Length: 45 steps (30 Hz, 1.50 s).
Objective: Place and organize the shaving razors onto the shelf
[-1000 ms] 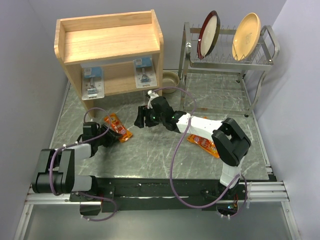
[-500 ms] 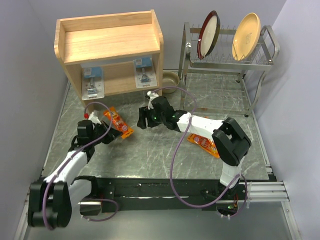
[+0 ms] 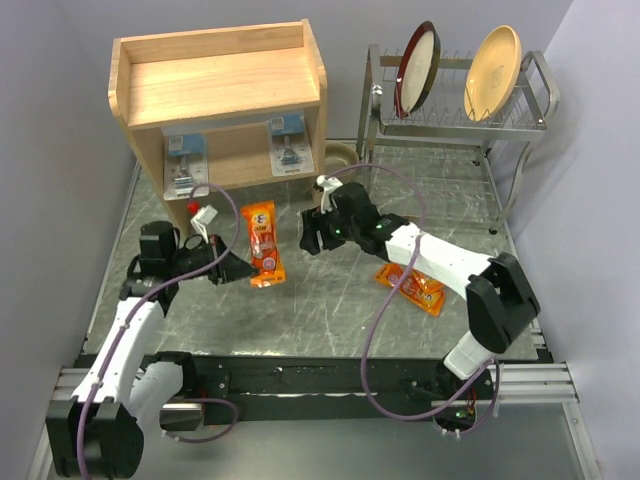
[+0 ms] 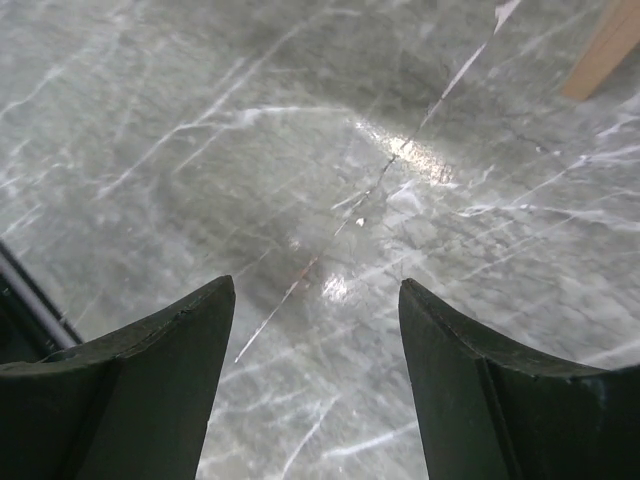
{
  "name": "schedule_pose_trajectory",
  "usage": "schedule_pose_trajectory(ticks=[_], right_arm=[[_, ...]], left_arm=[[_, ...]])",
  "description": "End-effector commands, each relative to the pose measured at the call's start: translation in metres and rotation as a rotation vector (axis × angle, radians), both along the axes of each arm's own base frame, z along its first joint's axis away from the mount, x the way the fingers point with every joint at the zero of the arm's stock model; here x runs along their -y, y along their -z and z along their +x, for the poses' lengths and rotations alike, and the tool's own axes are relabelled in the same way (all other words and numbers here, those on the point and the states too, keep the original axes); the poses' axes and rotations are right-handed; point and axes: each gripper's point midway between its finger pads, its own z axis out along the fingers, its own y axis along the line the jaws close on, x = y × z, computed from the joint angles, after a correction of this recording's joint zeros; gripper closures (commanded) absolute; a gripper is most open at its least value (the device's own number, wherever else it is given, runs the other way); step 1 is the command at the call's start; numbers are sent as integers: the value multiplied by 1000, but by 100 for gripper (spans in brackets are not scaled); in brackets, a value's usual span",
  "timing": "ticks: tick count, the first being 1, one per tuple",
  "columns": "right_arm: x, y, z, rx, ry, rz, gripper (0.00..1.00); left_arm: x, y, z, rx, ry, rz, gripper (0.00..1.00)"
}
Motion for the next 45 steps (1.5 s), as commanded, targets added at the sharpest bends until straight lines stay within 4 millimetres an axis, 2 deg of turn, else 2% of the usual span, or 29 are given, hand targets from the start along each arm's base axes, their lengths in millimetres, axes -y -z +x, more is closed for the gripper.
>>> schedule_pose_trajectory(ticks=[1,2,4,5,6,7,8,10,11,12,13,14,15,16,18,19,21,23,25,28,29,30,31,32,33,34,40,45], right_arm=[[9,-21,-14,36,-76,10,26],[12,-21,-16,33,-77,11,26],[15,-21,-20,24,-88,11,26],[15,-21,-22,22,-94,12,26],[16,-22,-23,23,-111,12,26],[17,-23,-25,18,-124,7,26],[15,-28,-24,28,-141,6,26],[13,-34,-28,40,-192,-2,26],[11,-42,-25,60,-205,4,26],[9,-48,-25,82,-234,2,26],[4,-59,-25,97,-263,20,26],[2,-61,-23,101,-271,19,26],[0,-66,-21,106,-274,20,26],[-2,-76,-17,113,-272,27,25],[-6,-87,-16,121,-277,50,25],[-8,-92,-15,141,-283,67,25],[-6,-97,-14,173,-267,74,25],[-2,-94,-10,180,-248,74,25],[2,-96,-10,185,-232,82,24],[4,-98,-11,202,-232,80,24],[5,-97,-12,205,-236,77,24],[5,-95,-14,199,-243,77,24],[6,-94,-17,199,-246,82,24],[7,-94,-20,189,-240,93,24],[7,-94,-21,188,-238,99,24],[10,-92,-25,192,-236,105,23],[16,-87,-35,186,-238,108,23],[18,-85,-35,188,-231,108,23]], left_arm=[[-1,-66,-8,293,71,61,99],[-3,-89,-7,355,62,74,99],[-5,-107,-1,430,72,108,99],[-7,-137,3,512,66,128,99],[-8,-139,9,506,76,149,99],[-10,-150,14,529,76,156,99],[-11,-177,15,588,75,158,99],[-10,-185,26,551,88,148,99],[-20,-203,34,583,50,153,99],[-26,-205,45,556,31,144,99],[-33,-218,51,576,8,149,99],[-48,-223,62,564,-44,158,99],[-58,-221,78,511,-54,143,99],[-65,-243,80,539,-73,146,99],[-91,-253,105,541,-142,172,99],[-96,-274,106,610,-159,199,99],[-107,-283,119,619,-190,201,99],[-111,-300,124,676,-196,191,99],[-111,-308,126,662,-185,144,99],[-123,-321,138,640,-185,94,99],[-130,-324,139,641,-182,86,99],[-137,-324,148,615,-183,62,99],[-140,-335,146,644,-177,65,99],[-145,-339,146,642,-167,61,99],[-153,-336,155,615,-173,50,99],[-155,-344,152,644,-174,65,99],[-166,-336,152,616,-125,47,99],[-192,-335,157,599,-168,54,99]])
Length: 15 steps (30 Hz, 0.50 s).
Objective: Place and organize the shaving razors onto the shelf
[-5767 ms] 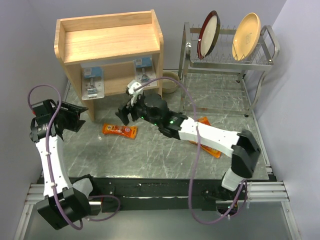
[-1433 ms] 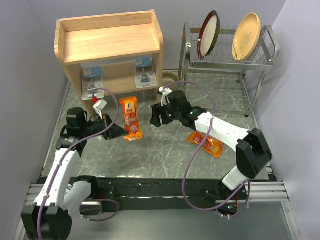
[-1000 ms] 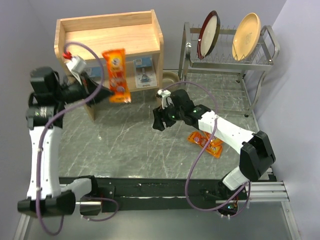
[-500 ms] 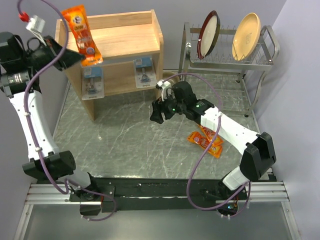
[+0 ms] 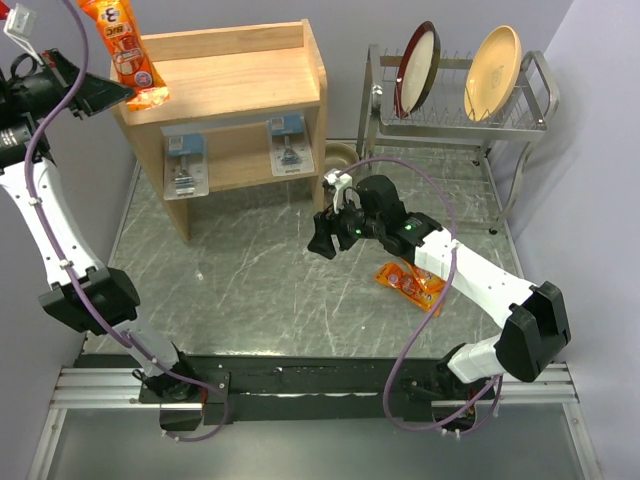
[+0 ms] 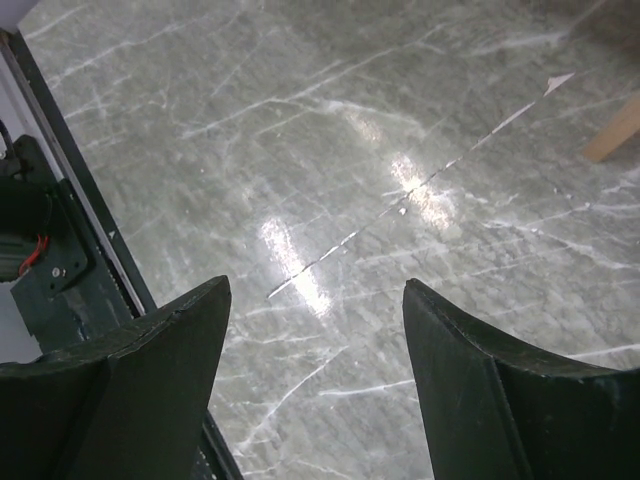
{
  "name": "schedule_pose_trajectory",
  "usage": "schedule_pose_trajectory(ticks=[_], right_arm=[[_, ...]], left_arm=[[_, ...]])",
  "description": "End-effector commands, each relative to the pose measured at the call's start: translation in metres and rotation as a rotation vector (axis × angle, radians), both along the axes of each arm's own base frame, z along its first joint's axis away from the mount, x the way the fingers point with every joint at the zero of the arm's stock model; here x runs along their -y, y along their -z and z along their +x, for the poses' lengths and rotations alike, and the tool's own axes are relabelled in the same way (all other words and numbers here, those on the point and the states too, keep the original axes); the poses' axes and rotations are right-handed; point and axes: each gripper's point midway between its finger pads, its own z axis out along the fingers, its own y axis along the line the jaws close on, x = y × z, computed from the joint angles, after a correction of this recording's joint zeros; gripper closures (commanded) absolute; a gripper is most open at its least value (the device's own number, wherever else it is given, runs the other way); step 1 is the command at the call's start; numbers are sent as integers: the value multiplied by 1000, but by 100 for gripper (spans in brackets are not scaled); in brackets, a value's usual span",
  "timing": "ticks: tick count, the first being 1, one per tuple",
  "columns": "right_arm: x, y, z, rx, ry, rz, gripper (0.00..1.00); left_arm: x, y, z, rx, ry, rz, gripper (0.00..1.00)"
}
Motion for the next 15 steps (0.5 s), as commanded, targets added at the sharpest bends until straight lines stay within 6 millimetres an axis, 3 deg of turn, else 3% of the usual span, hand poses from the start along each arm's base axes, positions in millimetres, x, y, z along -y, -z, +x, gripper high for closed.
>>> schedule_pose_trajectory(ticks=[1,6,12,15], right_arm=[[-1,-17,1,47,-3,53,23],[-4,-14,2,32,-11,56,23],[-9,-9,5,13,-13,55,23],[-9,-7,6,9,-11,50,23]], left_arm=[[-13,-13,-13,51,18,47,99],[-23,0,5,32,0,28,99],[-16,11,24,5,-24,8,99],[-24,24,43,-18,-102,15,99]])
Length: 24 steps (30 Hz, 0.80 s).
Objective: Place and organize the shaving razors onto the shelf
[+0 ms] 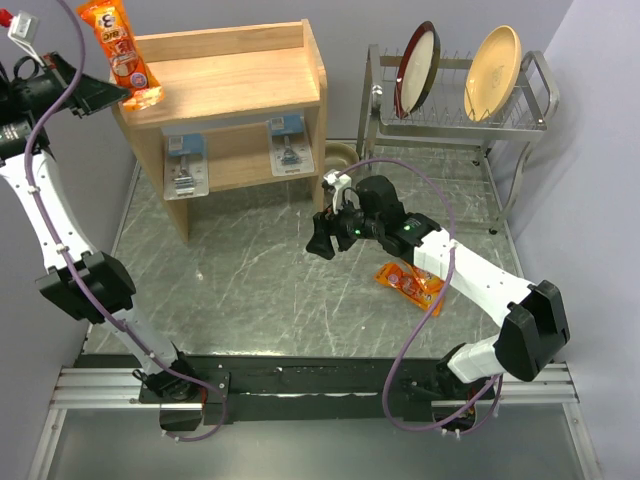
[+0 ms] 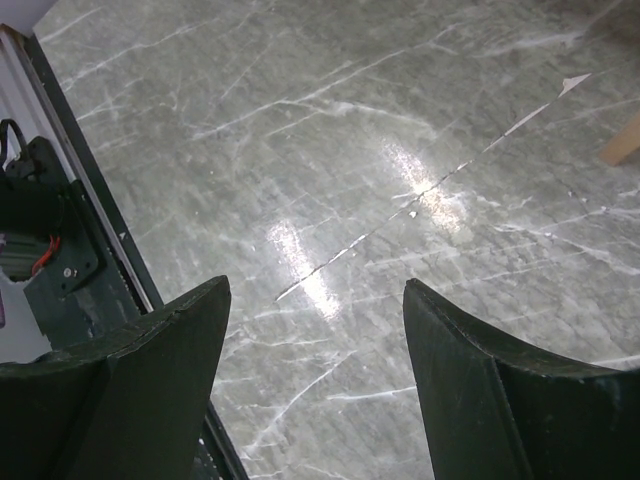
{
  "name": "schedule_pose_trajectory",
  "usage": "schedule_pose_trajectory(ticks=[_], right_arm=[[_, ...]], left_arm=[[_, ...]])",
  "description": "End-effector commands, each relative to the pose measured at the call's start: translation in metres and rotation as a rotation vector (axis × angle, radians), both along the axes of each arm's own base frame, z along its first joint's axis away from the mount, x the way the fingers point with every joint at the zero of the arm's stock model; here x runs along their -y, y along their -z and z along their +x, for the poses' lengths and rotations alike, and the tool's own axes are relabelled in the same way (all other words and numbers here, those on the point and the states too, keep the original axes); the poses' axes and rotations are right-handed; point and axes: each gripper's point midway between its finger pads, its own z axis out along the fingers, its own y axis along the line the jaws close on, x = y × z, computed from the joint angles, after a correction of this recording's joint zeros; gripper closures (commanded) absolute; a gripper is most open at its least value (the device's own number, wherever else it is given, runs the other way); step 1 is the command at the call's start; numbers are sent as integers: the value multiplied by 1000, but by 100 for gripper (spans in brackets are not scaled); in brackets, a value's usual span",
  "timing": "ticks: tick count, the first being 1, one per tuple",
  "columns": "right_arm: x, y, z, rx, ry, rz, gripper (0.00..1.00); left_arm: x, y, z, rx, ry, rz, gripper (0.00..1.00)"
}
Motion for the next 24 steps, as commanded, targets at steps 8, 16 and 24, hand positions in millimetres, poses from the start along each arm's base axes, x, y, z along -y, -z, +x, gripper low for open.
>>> schedule_pose_trajectory(ticks=[8,16,24], right_arm=[[-4,-9,10,34,6,23,22],[-4,-5,13,31,10,14,21],[-6,-3,15,23,10,13,21]], left_arm=[[3,29,38,-15,-159,119,99],[5,21,38,-9,-214,132,74],[-24,9,38,22,-423,203,53]])
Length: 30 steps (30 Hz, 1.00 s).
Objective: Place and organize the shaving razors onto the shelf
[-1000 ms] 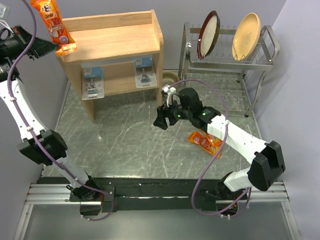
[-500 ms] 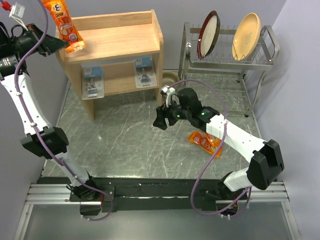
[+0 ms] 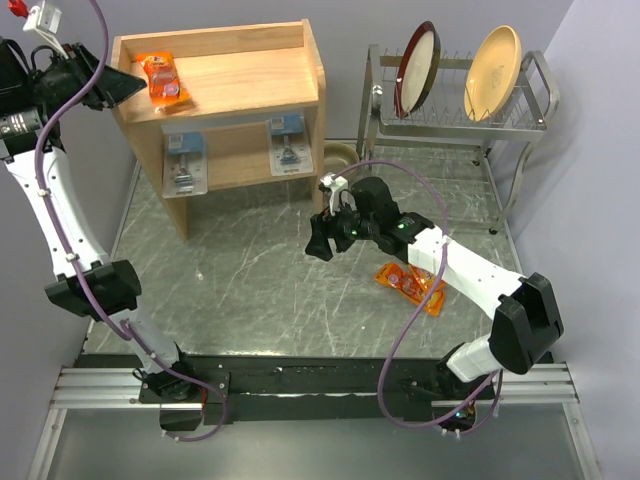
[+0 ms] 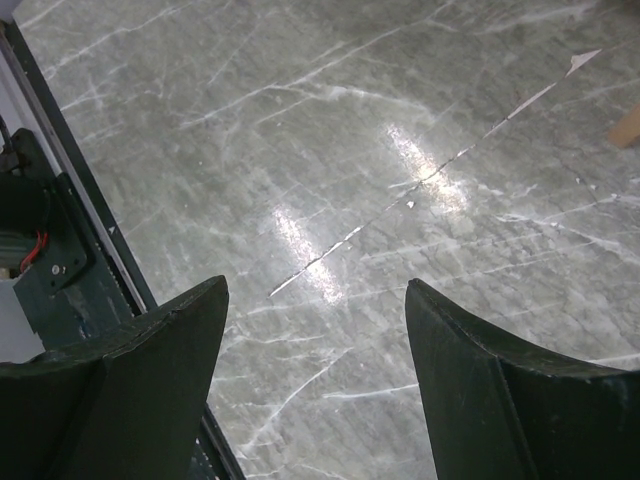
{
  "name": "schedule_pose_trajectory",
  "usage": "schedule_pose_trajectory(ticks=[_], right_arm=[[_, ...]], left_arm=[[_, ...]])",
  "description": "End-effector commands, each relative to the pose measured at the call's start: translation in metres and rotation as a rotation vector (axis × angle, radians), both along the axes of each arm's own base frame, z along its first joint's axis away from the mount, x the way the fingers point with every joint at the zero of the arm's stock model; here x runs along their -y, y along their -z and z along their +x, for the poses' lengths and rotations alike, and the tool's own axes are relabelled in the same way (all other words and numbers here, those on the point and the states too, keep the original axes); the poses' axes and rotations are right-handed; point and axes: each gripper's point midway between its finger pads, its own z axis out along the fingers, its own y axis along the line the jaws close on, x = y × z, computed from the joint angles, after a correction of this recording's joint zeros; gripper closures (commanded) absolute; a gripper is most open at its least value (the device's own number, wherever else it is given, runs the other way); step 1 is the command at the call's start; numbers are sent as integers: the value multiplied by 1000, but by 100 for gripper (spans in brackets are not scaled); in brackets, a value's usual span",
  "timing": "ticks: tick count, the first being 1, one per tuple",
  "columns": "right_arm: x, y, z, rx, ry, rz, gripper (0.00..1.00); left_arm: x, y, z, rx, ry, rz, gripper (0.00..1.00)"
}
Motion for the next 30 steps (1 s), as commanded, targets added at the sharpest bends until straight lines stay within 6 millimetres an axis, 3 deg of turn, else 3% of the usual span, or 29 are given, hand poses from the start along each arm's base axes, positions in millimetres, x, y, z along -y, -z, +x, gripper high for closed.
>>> schedule_pose_trajectory(ticks=[1,5,6,7,8,9,12,14,15,16,18,19,20,21,23,25,29,30], right_arm=[[-3,-20,11,55,8,42,21],[-3,-19,11,54,7,43,21],[-3,-18,11,51,7,41,21],[-4,-16,10,47,5,41,21],[-4,-17,11,48,5,42,21],[-4,-17,11,45,6,42,21],[-4,-16,11,43,9,42,21],[-3,-17,11,47,11,43,21],[-3,-17,11,51,15,43,21],[-2,-17,11,53,18,42,20],[1,-16,10,63,24,36,20],[2,-14,11,63,29,33,20],[4,-14,9,66,31,32,20],[5,-13,10,72,35,29,19],[7,-12,11,77,40,27,19],[8,-9,13,74,50,24,19],[9,-6,17,64,58,24,18],[9,-7,18,62,61,26,18]], left_arm=[[-42,8,18,12,-245,85,50],[-15,-33,-4,167,-179,116,32],[-5,-30,1,172,-184,113,30],[4,-44,2,253,-183,132,29],[18,-61,-12,316,-191,142,28],[30,-48,2,294,-244,119,27],[59,-60,10,350,-366,72,25],[68,-58,18,328,-406,42,27],[87,-57,21,322,-403,37,28],[81,-52,31,311,-473,41,31],[92,-52,35,311,-473,34,37],[86,-45,45,292,-530,42,45],[85,-52,46,297,-562,36,51],[92,-51,48,294,-564,36,57],[81,-52,55,291,-688,37,78],[93,-51,60,302,-719,58,99],[111,-50,70,309,-731,55,99],[124,-48,70,307,-716,55,99]])
